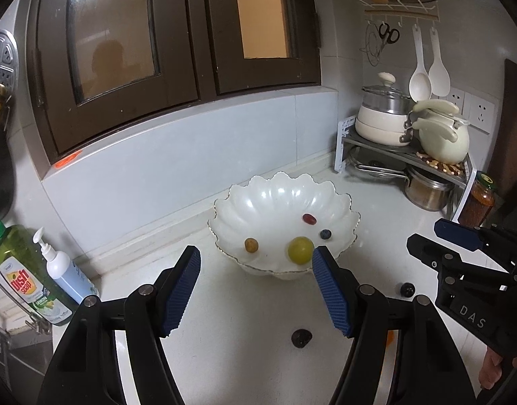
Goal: Organize fruits
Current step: 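Withdraw both open tools from the bowl toward the loose fruits on the counter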
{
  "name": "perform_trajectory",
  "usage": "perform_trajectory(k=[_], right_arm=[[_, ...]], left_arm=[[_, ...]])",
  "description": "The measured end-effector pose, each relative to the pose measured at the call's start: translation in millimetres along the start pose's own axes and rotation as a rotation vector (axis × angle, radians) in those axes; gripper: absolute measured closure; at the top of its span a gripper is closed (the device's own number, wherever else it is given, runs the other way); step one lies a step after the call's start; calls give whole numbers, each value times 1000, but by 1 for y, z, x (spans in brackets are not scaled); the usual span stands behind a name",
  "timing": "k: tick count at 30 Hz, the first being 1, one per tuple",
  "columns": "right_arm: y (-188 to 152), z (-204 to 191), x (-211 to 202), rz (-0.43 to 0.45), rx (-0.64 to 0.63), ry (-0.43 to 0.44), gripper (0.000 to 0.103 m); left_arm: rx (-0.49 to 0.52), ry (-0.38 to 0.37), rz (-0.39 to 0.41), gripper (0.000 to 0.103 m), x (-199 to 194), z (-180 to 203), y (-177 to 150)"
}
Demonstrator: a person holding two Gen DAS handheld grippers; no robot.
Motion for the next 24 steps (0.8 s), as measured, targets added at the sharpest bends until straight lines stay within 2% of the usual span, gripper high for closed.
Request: perform_trajectory(k=[14,24], right_arm=[[-30,-3,-7,-6,37,-3,60],[-65,-5,9,-99,59,16,60]], left_arm=[[7,-41,-66,35,5,5,-38],[10,-58,-108,35,13,11,-66]])
Point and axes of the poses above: each gripper's, at about its wrist camera, not at the fingertips, and x roughly the way its jaws point, z to its right, y to its top, the point moved 4 cm from there along x, roughly the way its jaws point, and after that the axes turned 9 degrees about -z, right-handed, at the moved point
